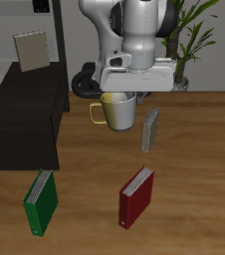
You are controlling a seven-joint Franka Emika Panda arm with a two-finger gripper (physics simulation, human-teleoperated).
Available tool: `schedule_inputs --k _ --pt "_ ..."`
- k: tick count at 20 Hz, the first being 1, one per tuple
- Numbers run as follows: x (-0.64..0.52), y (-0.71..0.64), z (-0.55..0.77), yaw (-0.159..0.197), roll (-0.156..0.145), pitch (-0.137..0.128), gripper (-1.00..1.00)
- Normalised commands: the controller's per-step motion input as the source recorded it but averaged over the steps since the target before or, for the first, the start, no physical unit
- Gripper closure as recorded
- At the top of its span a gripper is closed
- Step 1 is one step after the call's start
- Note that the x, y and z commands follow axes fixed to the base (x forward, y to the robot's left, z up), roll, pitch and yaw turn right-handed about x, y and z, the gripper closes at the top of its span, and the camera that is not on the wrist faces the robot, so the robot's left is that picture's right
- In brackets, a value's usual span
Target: Place the left yellow book upright on top of the shelf and place the white-yellow mug on top of the shelf
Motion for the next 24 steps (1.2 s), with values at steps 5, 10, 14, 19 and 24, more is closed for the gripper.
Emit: schedule_inputs --k 5,10,14,19,24 --pt "-0.19 -0.35 0.64 -0.078 0.001 -0.038 1.00" --pt "-0.15 -0.41 0.58 -0.051 -0.042 -0.067 1.00" --pt "-0.09 -0.37 0.44 -0.069 -0.042 -0.024 1.00" --pt "-0.08 -0.29 0.43 -0.082 0.038 0.002 1.00" --pt "0.11 -0.45 0.28 -0.023 0.020 0.024 1.00"
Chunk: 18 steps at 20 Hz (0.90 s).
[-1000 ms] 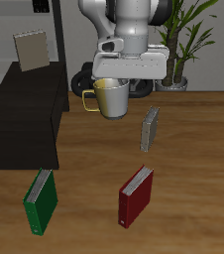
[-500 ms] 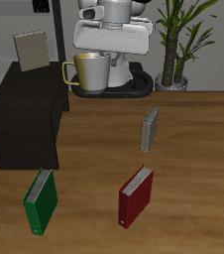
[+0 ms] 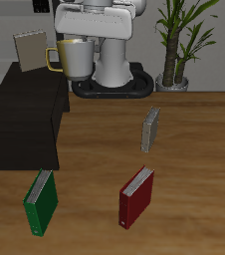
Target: Place the left yellow book upright on top of the shelf and place the white-yellow mug on top of the shelf
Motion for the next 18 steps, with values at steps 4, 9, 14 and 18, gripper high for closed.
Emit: schedule_inputs --k 4,9,14,18 --pt "0.18 -0.54 0.09 -0.055 -0.004 0.047 1.00" --pt "0.23 -0.50 -0.04 -0.021 -0.017 0.019 1.00" --pt "0.04 -0.31 -0.02 -0.054 -0.004 0.013 1.00" --pt "-0.08 -0.48 -0.03 -0.052 -0.018 0.022 1.00"
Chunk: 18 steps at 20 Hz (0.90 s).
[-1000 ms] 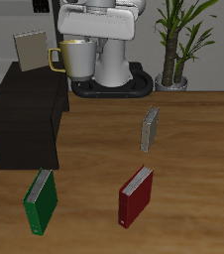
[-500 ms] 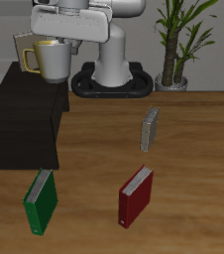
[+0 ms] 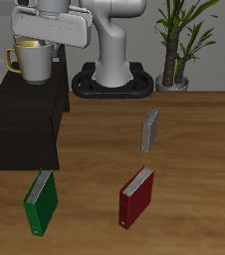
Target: Place the left yellow book upright on top of the shelf and place the white-yellow mug on top of the shelf
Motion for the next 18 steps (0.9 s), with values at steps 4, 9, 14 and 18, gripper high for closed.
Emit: schedule_inputs --k 4,9,14,18 --pt "-0.03 -0.29 0.00 -0.004 -0.013 -0.006 1.00" --pt "-0.01 -0.29 -0.05 -0.027 -0.018 -0.006 1.00" --pt "0.03 -0.14 -0.25 -0.032 0.025 0.035 1.00" --pt "0.09 -0.09 -0.33 -0.020 -0.044 0.046 1.00"
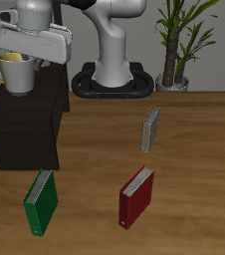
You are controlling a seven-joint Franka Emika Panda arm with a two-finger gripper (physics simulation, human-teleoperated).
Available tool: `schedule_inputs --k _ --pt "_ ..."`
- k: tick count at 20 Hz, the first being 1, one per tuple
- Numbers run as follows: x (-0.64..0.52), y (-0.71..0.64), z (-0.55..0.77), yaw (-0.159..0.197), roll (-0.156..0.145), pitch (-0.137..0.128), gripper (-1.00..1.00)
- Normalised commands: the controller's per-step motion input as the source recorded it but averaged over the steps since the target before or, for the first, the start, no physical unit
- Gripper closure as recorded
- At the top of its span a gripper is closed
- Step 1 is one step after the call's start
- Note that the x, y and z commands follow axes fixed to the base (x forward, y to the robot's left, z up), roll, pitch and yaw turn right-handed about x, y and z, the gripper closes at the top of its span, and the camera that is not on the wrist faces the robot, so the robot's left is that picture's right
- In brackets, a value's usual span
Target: Place the left yellow book upright on top of the shelf and place the white-yellow mug on top of the shelf
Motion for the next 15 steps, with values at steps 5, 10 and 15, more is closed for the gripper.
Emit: schedule_inputs --k 5,10,15 --pt "0.07 0.00 -0.23 -0.033 -0.021 0.019 -1.00" --pt "0.02 0.06 -0.06 -0.018 0.010 0.001 -1.00" --pt "-0.10 0.21 0.06 0.020 0.013 -0.031 -1.00"
